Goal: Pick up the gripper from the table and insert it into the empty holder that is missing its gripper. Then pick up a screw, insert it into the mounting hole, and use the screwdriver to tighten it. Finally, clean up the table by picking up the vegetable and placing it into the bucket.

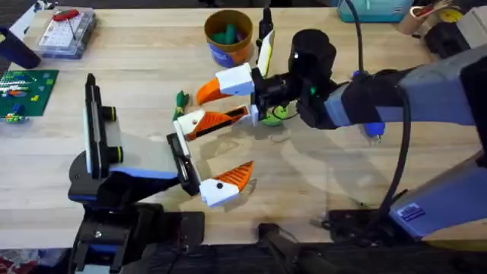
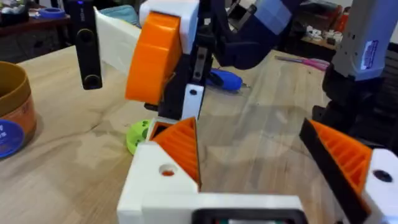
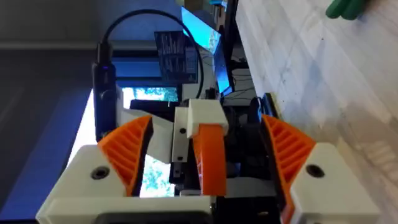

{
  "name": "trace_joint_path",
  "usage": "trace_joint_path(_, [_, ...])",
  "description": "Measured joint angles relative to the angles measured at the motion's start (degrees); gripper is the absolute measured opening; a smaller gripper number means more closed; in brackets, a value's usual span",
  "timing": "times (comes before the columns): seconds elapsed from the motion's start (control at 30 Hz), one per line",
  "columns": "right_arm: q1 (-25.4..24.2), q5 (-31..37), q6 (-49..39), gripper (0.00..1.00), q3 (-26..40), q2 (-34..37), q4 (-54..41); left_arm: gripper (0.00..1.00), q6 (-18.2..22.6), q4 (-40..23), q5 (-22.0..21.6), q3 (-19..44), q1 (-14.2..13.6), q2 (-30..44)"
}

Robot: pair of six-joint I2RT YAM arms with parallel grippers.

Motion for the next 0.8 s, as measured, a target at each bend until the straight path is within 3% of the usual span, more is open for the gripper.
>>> trace_joint_path(0.3, [-1.01,-0.02,0.00,0.995,0.00,0.00,-0.02,0.990,0.00,0.02,0.11,0.00,0.00,0.02])
trace_joint_path(0.8, [-10.42,-0.02,-1.26,0.996,2.56,0.11,1.99,0.990,0.00,-0.02,0.11,0.00,0.00,0.02])
